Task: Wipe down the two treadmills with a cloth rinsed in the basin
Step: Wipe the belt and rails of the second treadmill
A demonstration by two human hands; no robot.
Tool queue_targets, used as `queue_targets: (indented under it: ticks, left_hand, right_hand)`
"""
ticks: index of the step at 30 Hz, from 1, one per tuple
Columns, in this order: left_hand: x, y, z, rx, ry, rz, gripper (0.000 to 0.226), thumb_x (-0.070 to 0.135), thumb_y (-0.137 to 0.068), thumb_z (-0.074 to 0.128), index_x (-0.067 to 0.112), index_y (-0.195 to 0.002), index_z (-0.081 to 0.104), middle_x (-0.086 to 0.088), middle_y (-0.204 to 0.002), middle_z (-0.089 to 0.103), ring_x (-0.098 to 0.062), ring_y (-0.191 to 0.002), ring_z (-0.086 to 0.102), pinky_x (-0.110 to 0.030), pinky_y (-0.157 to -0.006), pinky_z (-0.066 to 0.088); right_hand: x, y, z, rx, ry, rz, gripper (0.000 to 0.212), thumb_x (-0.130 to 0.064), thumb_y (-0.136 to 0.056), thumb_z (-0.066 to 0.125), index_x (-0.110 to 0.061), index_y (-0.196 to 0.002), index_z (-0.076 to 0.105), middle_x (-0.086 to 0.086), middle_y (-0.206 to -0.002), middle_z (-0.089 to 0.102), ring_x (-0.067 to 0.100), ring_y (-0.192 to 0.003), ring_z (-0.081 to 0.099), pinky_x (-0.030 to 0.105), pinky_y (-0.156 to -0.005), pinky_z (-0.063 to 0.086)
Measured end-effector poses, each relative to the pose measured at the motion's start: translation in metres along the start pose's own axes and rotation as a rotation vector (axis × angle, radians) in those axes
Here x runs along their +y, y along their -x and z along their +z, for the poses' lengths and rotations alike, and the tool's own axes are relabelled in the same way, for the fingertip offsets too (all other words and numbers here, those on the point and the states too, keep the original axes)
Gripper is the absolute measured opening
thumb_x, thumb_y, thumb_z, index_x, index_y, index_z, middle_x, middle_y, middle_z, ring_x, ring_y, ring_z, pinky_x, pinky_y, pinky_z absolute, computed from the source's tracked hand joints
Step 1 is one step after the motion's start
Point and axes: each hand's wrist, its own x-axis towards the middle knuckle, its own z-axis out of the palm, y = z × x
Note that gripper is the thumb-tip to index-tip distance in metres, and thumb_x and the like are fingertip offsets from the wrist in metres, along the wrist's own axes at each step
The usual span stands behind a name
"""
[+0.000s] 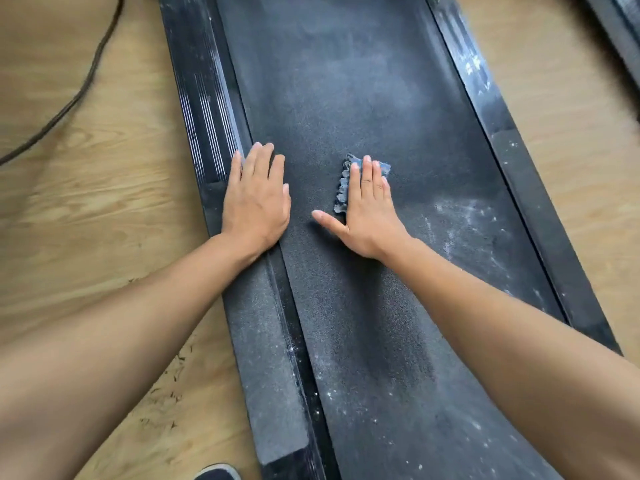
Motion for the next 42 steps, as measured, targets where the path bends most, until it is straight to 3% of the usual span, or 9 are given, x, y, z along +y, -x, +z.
queue_targets:
  ticks: [5, 9, 14, 18, 22, 29, 33, 38, 42]
  left_hand:
    - [0.065, 0.024, 0.004, -0.083, 0.039, 0.213, 0.068, 0.039, -0.106, 0.024, 0.004, -0.164, 0.027, -0.015, -0.175, 0.017, -0.031, -0.163, 0.014, -0.055, -0.13, 0.014]
    - [0.096, 0.029, 0.024, -0.173, 0.01, 0.152, 0.075, 0.049, -0.109, 0.016, 0.002, -0.167, 0.007, -0.016, -0.176, -0.005, -0.03, -0.164, -0.004, -0.06, -0.129, 0.003]
    - [0.097, 0.031, 0.029, -0.168, 0.024, 0.154, 0.071, 0.043, -0.11, 0.013, 0.002, -0.167, 0.001, -0.017, -0.176, -0.009, -0.031, -0.164, -0.007, -0.06, -0.129, 0.003]
    - [0.087, 0.025, 0.027, -0.103, 0.134, 0.157, 0.062, 0.029, -0.109, 0.015, 0.006, -0.167, 0.019, -0.01, -0.177, 0.007, -0.025, -0.164, 0.007, -0.051, -0.132, 0.008]
    - [0.085, 0.024, 0.024, -0.067, 0.218, 0.131, 0.062, 0.012, -0.104, 0.037, 0.006, -0.165, 0.028, -0.008, -0.176, 0.017, -0.024, -0.163, 0.013, -0.05, -0.132, 0.011]
    - [0.089, 0.02, 0.017, -0.152, 0.14, 0.133, 0.068, 0.016, -0.106, 0.039, 0.007, -0.168, 0.013, -0.008, -0.177, 0.001, -0.025, -0.164, 0.0, -0.05, -0.132, 0.005]
    - [0.086, 0.022, 0.015, -0.179, 0.142, 0.123, 0.071, 0.014, -0.104, 0.042, 0.006, -0.168, 0.011, -0.009, -0.177, -0.001, -0.026, -0.164, -0.001, -0.051, -0.132, 0.005]
    - [0.091, 0.02, 0.018, -0.158, 0.115, 0.115, 0.063, 0.018, -0.11, 0.036, 0.005, -0.167, 0.015, -0.01, -0.177, 0.002, -0.027, -0.164, 0.003, -0.054, -0.131, 0.01]
    - [0.094, 0.022, 0.018, -0.148, 0.088, 0.1, 0.059, 0.021, -0.11, 0.029, 0.005, -0.166, 0.021, -0.01, -0.177, 0.009, -0.027, -0.164, 0.009, -0.055, -0.13, 0.013]
  right_hand:
    - [0.045, 0.144, 0.026, -0.087, 0.079, -0.164, 0.119, -0.089, -0.093, 0.03, -0.002, -0.164, -0.011, 0.018, -0.171, -0.023, 0.03, -0.159, -0.022, 0.047, -0.131, -0.001]
    - [0.07, 0.27, 0.051, -0.21, 0.166, -0.167, 0.116, -0.085, -0.094, 0.039, 0.006, -0.162, 0.012, 0.024, -0.173, -0.003, 0.042, -0.16, 0.008, 0.051, -0.124, 0.015]
    - [0.049, 0.142, 0.031, -0.119, 0.043, -0.051, 0.115, -0.088, -0.093, 0.022, -0.005, -0.163, -0.015, 0.015, -0.169, -0.03, 0.029, -0.157, -0.028, 0.043, -0.129, -0.013]
    - [0.058, 0.024, -0.007, -0.086, 0.143, -0.244, 0.128, -0.095, -0.083, 0.026, -0.003, -0.165, -0.01, 0.019, -0.171, -0.02, 0.032, -0.159, -0.021, 0.052, -0.131, 0.0]
    - [0.085, 0.063, -0.013, -0.161, 0.183, -0.303, 0.125, -0.094, -0.087, 0.027, -0.002, -0.164, -0.009, 0.019, -0.171, -0.02, 0.031, -0.16, -0.02, 0.052, -0.131, 0.005]
    - [0.087, 0.244, 0.029, -0.255, 0.195, 0.003, 0.105, -0.079, -0.1, 0.03, 0.0, -0.165, 0.005, 0.021, -0.173, -0.01, 0.034, -0.162, -0.005, 0.048, -0.128, 0.006]
    - [0.05, 0.222, 0.025, -0.242, 0.006, 0.157, 0.097, -0.069, -0.105, 0.024, -0.002, -0.162, -0.014, 0.013, -0.168, -0.032, 0.026, -0.157, -0.028, 0.041, -0.129, -0.007]
    - [0.039, 0.207, 0.044, -0.085, -0.062, 0.239, 0.106, -0.077, -0.1, 0.03, -0.001, -0.164, -0.008, 0.016, -0.172, -0.02, 0.033, -0.16, -0.017, 0.045, -0.129, -0.006]
    - [0.055, 0.136, 0.025, -0.03, -0.091, 0.112, 0.109, -0.081, -0.096, 0.03, -0.004, -0.165, -0.005, 0.011, -0.173, -0.019, 0.025, -0.16, -0.019, 0.045, -0.131, -0.002]
